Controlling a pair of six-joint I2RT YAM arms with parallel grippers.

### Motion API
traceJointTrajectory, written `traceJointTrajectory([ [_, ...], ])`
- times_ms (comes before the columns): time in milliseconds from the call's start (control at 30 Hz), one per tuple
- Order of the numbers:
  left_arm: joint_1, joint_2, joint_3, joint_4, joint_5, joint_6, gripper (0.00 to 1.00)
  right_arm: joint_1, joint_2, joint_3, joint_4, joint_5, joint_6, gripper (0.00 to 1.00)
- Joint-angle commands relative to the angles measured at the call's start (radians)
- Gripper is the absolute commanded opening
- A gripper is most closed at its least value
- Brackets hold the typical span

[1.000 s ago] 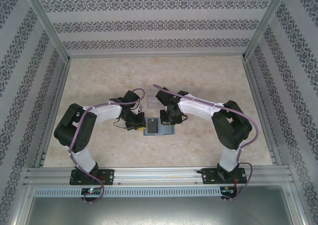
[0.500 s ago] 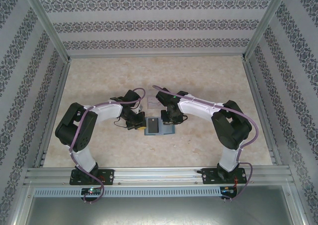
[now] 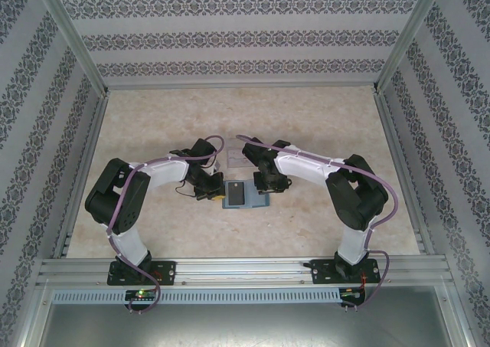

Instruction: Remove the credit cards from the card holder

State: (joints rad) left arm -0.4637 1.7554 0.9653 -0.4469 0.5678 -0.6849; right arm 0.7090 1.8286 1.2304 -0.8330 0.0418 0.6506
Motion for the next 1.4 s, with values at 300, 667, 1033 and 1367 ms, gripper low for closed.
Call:
traceJointTrajectory([
  [300, -0.007, -0.026, 0.02, -0.039, -0.015, 0.015, 0.0, 0.005, -0.092, 0.03, 0.072, -0.166, 0.02, 0.26],
  [667, -0.008, -0.056, 0.011, 0.022, 0.046, -0.014, 0.0, -0.006, -0.003, -0.019, 0.293, -0.403, 0.076, 0.17],
  [1033, -0.007, -0.05, 0.007, 0.027, 0.054, -0.016, 0.0, -0.036, 0.057, -0.071, 0.304, -0.352, 0.064, 0.15],
  [1367, -0.01, -0.057, 0.023, 0.016, 0.054, -0.018, 0.0, -0.038, 0.067, -0.086, 0.288, -0.317, 0.053, 0.14],
])
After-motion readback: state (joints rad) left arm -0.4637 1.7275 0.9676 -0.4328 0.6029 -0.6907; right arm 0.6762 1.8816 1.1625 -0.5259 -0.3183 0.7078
